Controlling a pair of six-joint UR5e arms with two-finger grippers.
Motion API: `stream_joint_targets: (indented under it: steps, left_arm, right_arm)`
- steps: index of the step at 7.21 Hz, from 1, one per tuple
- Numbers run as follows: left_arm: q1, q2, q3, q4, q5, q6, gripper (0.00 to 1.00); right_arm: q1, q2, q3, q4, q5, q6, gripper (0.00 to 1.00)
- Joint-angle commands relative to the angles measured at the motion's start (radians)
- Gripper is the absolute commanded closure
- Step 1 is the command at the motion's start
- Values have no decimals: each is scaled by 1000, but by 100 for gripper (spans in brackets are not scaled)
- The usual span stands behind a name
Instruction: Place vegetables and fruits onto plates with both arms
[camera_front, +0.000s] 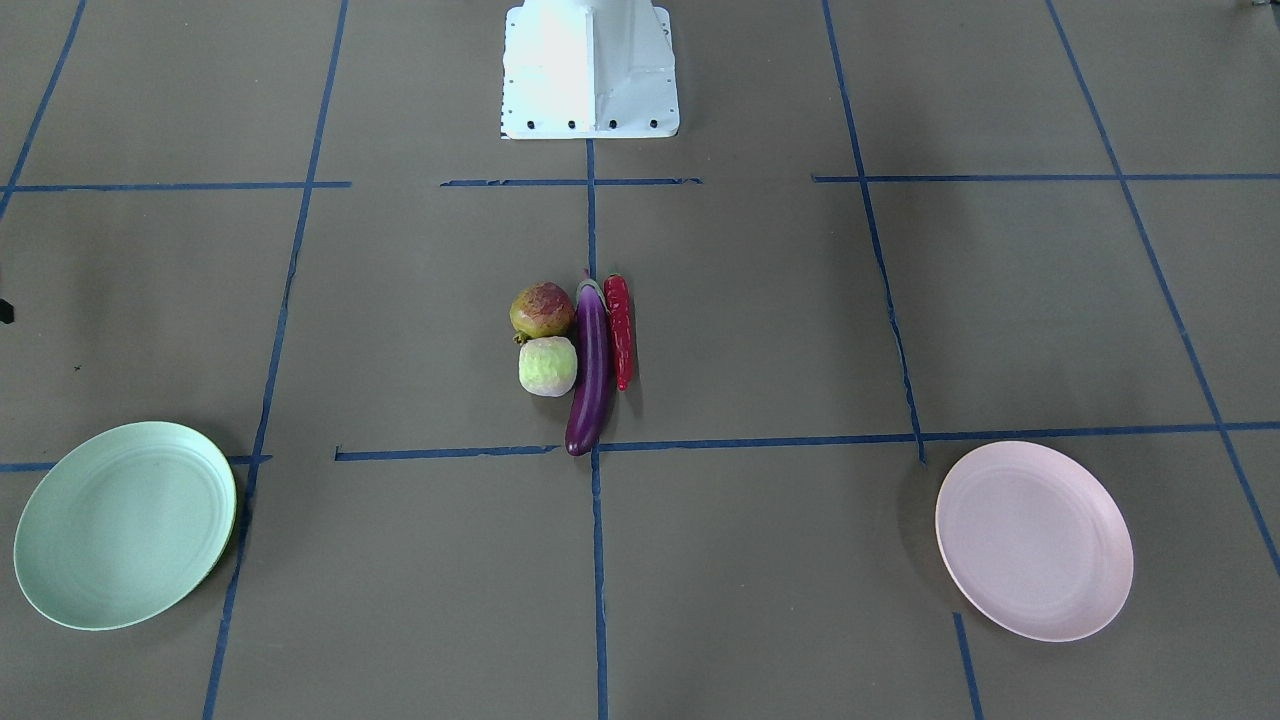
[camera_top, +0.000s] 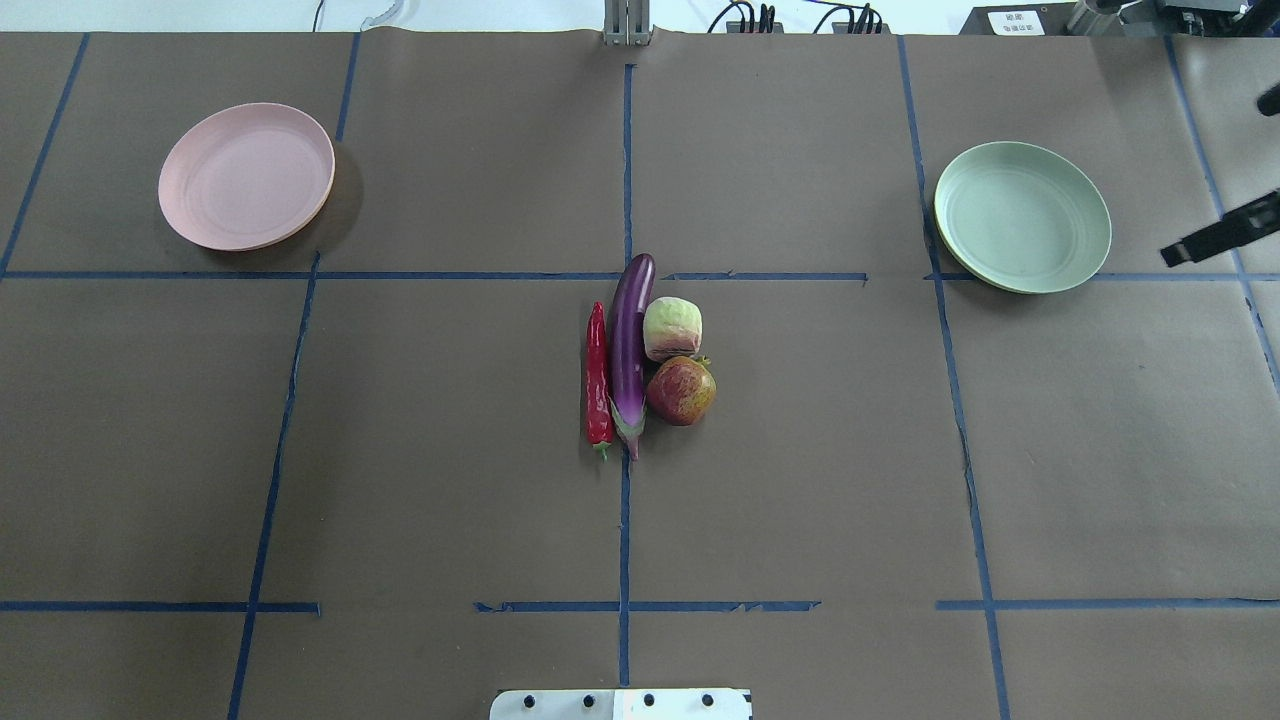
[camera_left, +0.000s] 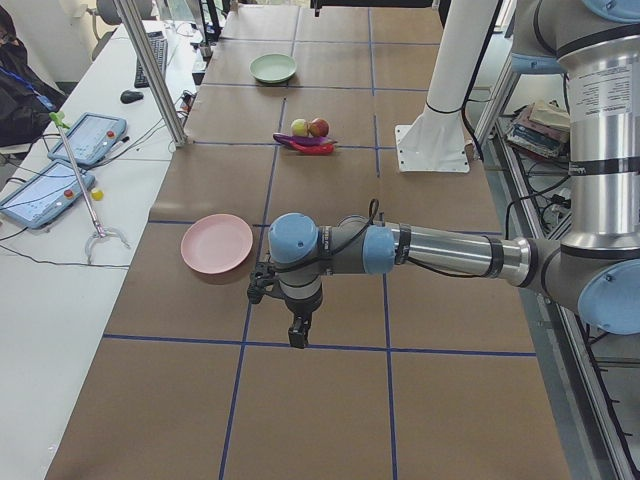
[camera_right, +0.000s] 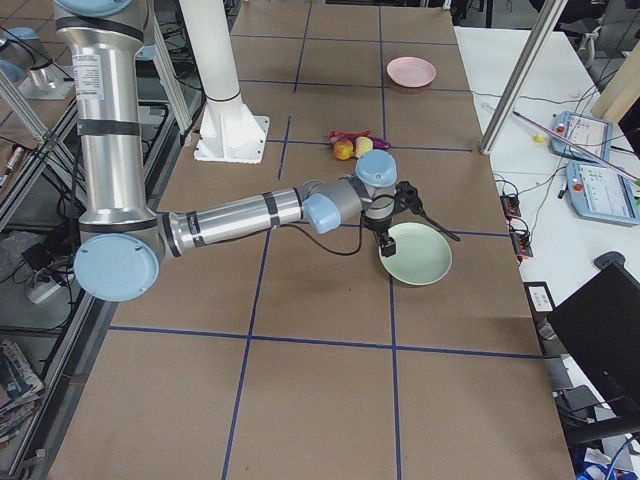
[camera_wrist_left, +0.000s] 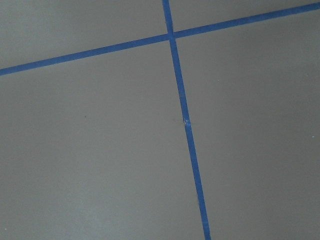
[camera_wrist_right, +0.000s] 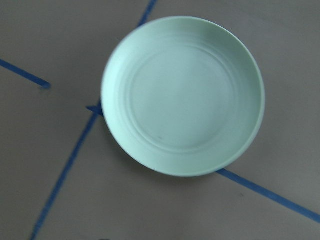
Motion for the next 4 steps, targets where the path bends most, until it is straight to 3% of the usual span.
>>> stream_joint_targets:
  steps: [1,2,4]
  left_arm:
    - [2,0,2,-2,-1,-2,0]
    - [2,0,3,-2,-1,-2,0]
    - [2,0,6,-3,-1,-2,0]
  right_arm:
    - [-191,207,-11,1,-43,302,1]
    - [-270,282,-11,-27,-111,412,1]
    - [-435,504,-72,-217,-320,536,1]
